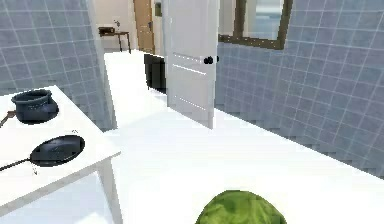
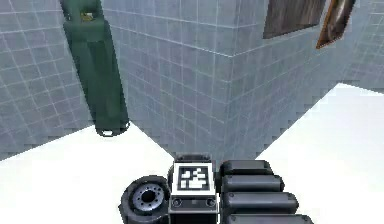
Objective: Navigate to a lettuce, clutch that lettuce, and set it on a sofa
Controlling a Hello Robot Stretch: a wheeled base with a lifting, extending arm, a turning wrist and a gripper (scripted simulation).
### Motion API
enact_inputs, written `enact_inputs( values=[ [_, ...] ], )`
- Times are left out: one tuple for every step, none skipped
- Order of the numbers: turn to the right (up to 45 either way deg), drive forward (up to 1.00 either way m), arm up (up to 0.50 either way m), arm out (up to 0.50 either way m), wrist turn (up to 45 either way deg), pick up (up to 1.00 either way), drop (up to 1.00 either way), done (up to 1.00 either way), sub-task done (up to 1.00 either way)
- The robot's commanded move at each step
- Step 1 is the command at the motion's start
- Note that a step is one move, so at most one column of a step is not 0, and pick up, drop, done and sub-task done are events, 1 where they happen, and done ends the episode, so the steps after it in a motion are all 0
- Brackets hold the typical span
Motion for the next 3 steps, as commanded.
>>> enact_inputs(
  values=[
    [0.0, 1.0, 0.0, 0.0, 0.0, 0.0, 0.0, 0.0, 0.0],
    [-33.0, 0.0, 0.0, 0.0, 0.0, 0.0, 0.0, 0.0, 0.0],
    [0.0, 0.05, 0.0, 0.0, 0.0, 0.0, 0.0, 0.0, 0.0]
  ],
)
